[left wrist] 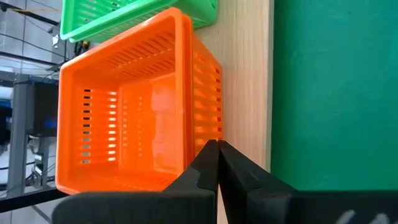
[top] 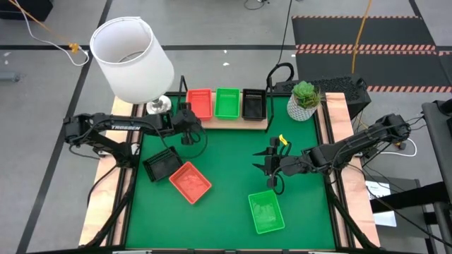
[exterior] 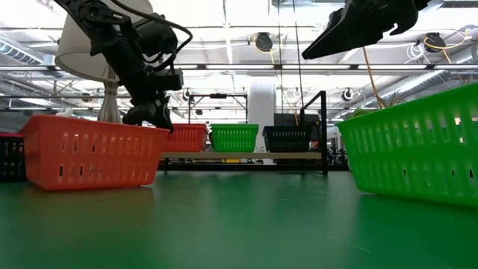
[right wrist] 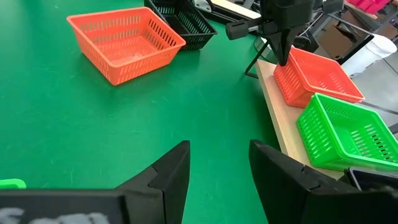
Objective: Stack baskets on shelf by color
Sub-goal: Adjust the green bin on the shelf
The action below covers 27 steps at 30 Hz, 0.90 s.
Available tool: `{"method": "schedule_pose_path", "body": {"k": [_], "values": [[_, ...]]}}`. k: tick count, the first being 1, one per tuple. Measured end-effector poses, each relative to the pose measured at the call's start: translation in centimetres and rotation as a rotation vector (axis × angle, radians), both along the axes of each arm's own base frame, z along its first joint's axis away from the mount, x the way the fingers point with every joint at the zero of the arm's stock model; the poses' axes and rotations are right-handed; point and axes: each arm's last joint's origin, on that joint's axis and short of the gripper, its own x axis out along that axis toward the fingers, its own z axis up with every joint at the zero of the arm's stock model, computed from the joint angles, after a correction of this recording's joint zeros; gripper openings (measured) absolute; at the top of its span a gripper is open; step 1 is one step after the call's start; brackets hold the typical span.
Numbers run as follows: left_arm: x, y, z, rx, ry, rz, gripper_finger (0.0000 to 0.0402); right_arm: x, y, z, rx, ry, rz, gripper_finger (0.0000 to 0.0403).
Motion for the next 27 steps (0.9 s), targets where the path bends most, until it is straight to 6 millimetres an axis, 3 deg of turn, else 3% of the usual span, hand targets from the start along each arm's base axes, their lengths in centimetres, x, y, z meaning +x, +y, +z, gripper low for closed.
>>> {"method": "schedule_pose_path", "body": {"k": [6,13,17,27], "values": [[0.4,-0.4,0.5,0.007,-0.02,-0.001,0.0019,0.0,0.0,0.0,0.0,0.0,0.0,0.016],[2.5,-1.5,3.2,0.048,-0.154,-0.068,0.0014,0.0,0.0,0.0,0.0,-0.001,0.0,0.016],[4.0,-1.2,3.8,0.086,-0.199,-0.095,0.0003,0.0,0.0,0.1,-0.001,-0.006,0.002,0.016],[10.1,0.4,3.3,0.131,-0.129,-0.081,0.0012,0.0,0.0,0.1,0.001,-0.009,0.001,0.016]]}}
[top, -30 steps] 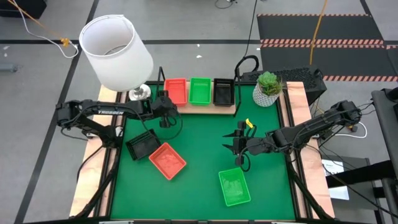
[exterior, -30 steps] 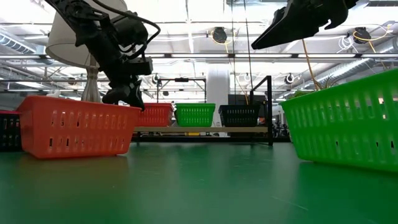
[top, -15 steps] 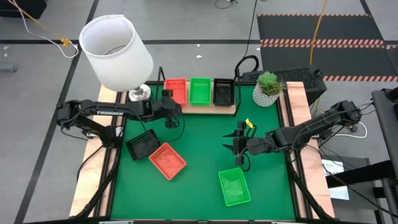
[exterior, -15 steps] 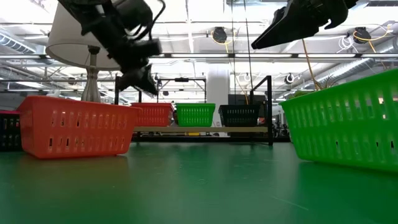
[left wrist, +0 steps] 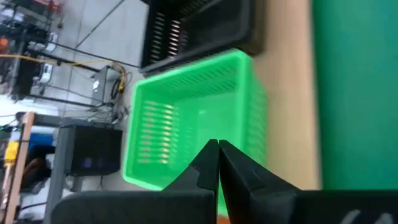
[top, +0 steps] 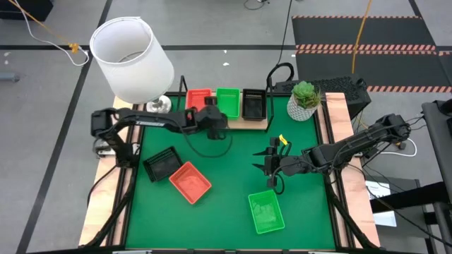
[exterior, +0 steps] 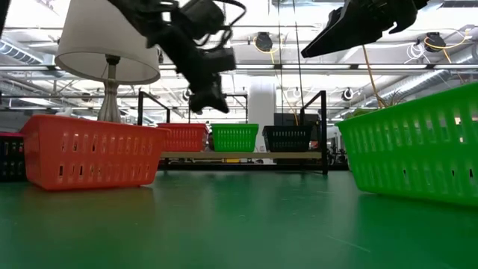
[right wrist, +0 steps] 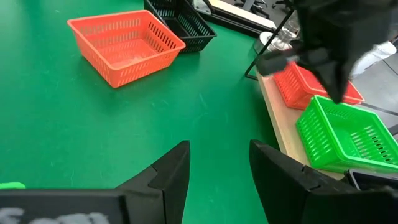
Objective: Stack baskets on shelf by color
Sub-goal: Adjust the green bin on the shelf
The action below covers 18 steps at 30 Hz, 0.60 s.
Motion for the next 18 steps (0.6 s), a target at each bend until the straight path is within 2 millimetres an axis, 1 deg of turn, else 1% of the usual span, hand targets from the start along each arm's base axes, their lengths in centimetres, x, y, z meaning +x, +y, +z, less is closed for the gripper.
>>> {"method": "schedule_pose_path", "body": {"k": [4,8,11,16,18], "values": [[1.8,1.4,0.3,-0.015,0.011,0.046,0.0003,0.0,0.0,0.0,0.0,0.002,-0.001,0.016],[2.6,2.2,0.0,-0.049,0.015,0.089,0.0013,-0.1,0.0,-0.1,-0.004,0.011,0.0,0.016],[2.7,1.8,-0.1,-0.048,0.032,0.074,0.0014,-0.1,0.0,-0.1,-0.007,0.017,0.0,0.016],[2.7,0.7,0.4,-0.073,0.035,0.022,0.0003,-0.1,0.0,-0.2,-0.012,0.022,0.002,0.016],[2.6,0.2,0.1,-0.096,0.069,-0.003,0.0007,-0.1,0.0,-0.2,-0.018,0.024,0.006,0.016]]}}
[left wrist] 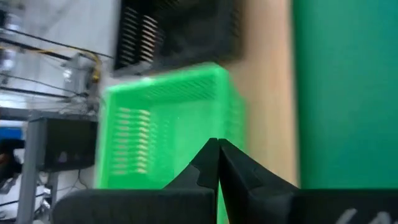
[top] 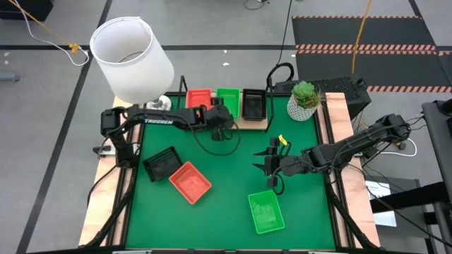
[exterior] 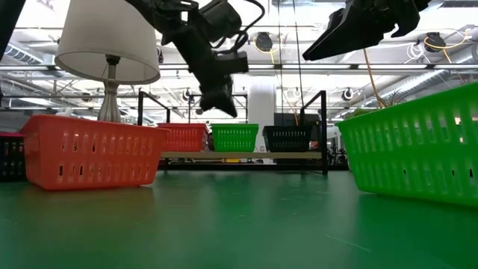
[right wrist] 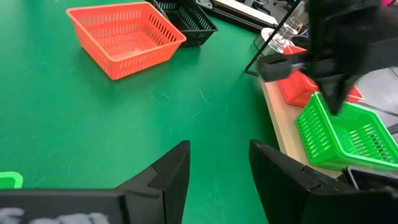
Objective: Stack baskets on shelf by color
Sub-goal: Adjust the green bin on the shelf
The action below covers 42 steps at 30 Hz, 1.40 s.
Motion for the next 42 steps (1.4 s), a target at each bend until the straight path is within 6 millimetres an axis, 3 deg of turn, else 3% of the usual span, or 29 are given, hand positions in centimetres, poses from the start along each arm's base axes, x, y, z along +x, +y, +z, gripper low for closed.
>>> {"method": "schedule_pose_path", "body": {"k": [6,17,27,42], "values": [[0.0,-0.9,-0.4,-0.044,0.031,-0.043,0.0007,0.0,0.0,0.0,-0.002,0.0,0.001,0.016],[0.1,0.0,-0.3,-0.124,-0.042,-0.04,0.0005,0.1,0.0,0.1,-0.002,-0.01,0.003,0.016],[1.2,0.4,-2.4,-0.111,-0.024,-0.07,0.001,0.1,0.0,0.1,-0.001,-0.01,0.002,0.016],[1.5,1.7,-2.5,-0.109,-0.087,-0.042,0.0004,0.1,0.0,0.1,-0.003,-0.01,0.003,0.016]]}}
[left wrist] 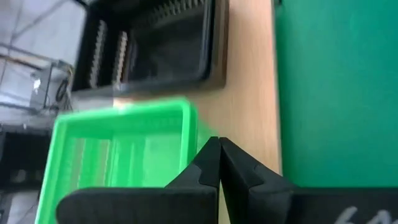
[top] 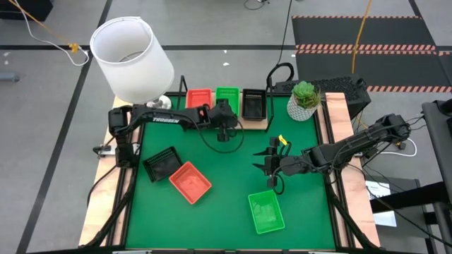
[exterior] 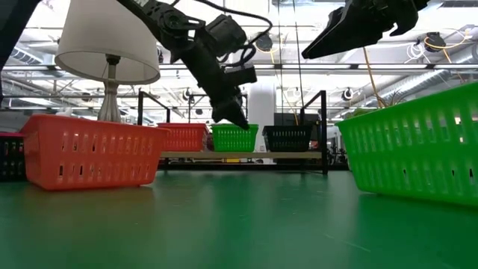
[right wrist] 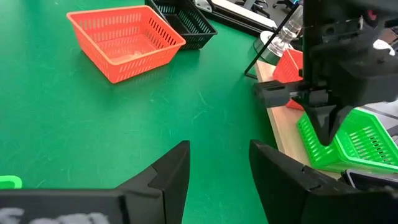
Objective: Stack baskets on shelf by color
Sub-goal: Adjust the green bin on the shelf
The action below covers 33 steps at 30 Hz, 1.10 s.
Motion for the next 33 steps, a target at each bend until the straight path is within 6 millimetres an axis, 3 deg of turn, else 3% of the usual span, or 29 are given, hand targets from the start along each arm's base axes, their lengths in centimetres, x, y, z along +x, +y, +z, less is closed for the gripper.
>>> {"method": "schedule_pose_path", "body": {"k": [7,15,19,26,33], "values": [[0.4,-0.1,-0.2,0.014,-0.022,-0.015,0.0019,0.0,0.0,0.0,0.0,-0.001,0.0,0.016],[-0.6,-1.6,3.5,0.027,-0.094,-0.02,0.0003,0.0,0.0,0.0,0.0,0.001,0.0,0.016],[-1.5,-0.9,4.7,0.056,-0.117,0.087,0.0022,0.0,0.0,0.0,0.0,0.0,0.0,0.016],[-2.1,2.9,2.6,0.087,-0.026,0.163,0.0056,0.1,0.0,0.1,0.004,-0.014,0.0,0.016],[-2.4,3.5,1.8,0.024,0.016,0.11,0.0016,0.1,0.0,0.1,0.005,-0.014,0.0,0.016]]}}
